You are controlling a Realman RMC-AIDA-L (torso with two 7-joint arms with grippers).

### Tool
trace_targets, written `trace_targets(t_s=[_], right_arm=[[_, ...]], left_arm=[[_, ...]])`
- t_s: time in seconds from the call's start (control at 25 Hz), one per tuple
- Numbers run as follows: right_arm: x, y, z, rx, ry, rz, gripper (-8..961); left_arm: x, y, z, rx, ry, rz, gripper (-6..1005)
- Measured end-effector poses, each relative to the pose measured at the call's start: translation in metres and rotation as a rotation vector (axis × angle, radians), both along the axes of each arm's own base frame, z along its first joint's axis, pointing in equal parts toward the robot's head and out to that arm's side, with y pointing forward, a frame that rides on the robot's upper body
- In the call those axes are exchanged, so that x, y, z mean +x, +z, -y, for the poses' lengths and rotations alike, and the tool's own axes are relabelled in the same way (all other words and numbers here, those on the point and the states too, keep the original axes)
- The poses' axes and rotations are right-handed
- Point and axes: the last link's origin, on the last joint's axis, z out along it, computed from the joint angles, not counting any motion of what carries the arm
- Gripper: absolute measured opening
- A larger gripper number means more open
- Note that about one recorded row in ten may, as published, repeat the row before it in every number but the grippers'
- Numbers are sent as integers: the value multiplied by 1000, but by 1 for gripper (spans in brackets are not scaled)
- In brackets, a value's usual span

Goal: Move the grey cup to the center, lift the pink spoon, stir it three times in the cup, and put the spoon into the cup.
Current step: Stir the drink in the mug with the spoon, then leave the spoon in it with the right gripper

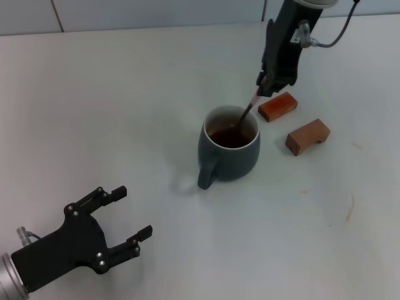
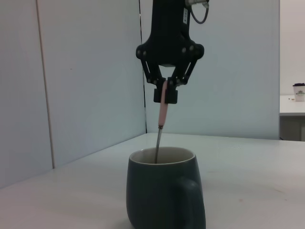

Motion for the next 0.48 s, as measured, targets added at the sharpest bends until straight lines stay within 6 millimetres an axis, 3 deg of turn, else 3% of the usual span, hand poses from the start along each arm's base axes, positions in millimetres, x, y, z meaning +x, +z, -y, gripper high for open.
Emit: trace_targets(t_s=[0.32,0.48], right_arm=[[3,-3,10,-50,-35,20,112],[-5,-7,16,-84,-18,-9,120]], left_arm=[[0,0,0,-1,0,0,805],[0,0,0,-1,0,0,805]])
